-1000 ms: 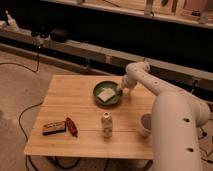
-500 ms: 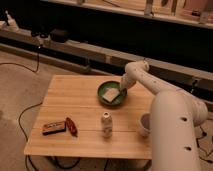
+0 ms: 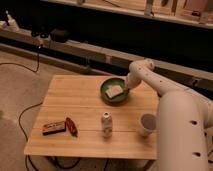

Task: Drag the ceramic bowl in a circle

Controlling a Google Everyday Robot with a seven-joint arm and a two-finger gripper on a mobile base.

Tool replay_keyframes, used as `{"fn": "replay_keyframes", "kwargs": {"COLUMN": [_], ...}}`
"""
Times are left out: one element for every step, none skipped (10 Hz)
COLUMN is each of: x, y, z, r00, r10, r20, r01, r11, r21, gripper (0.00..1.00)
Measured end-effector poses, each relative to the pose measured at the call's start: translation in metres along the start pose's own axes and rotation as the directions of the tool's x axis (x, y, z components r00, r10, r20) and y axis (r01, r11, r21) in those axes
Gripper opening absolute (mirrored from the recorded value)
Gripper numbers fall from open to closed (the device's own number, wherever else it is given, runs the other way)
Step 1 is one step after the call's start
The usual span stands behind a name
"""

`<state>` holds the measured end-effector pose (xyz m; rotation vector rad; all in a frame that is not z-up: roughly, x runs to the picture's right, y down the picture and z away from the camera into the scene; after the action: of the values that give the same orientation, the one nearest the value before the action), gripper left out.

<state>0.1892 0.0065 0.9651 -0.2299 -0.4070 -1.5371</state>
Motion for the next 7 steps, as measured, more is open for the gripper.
{"fn": "replay_keyframes", "kwargs": {"x": [-0.016,-0.030,-0.044,-0.056,-0.063,-0.071,-0.070], "y": [0.004,0.002,-0.008,-0.018,-0.027,-0.044,-0.057], "z": [-0.006,-0.011,-0.015,-0.016,-0.017,-0.015,-0.011], "r00": [1.000,0.999,0.997,0.995,0.993,0.990,0.988], "r10": [-0.010,-0.025,-0.047,-0.069,-0.083,-0.106,-0.117], "r20": [0.020,0.039,0.059,0.075,0.085,0.097,0.099], "r01": [0.010,0.026,0.048,0.069,0.082,0.102,0.111], "r11": [1.000,1.000,0.999,0.998,0.997,0.994,0.992], "r21": [-0.012,-0.016,-0.008,0.003,0.014,0.039,0.060], "gripper": [0.22,0.22,0.22,0.22,0.22,0.22,0.22]}}
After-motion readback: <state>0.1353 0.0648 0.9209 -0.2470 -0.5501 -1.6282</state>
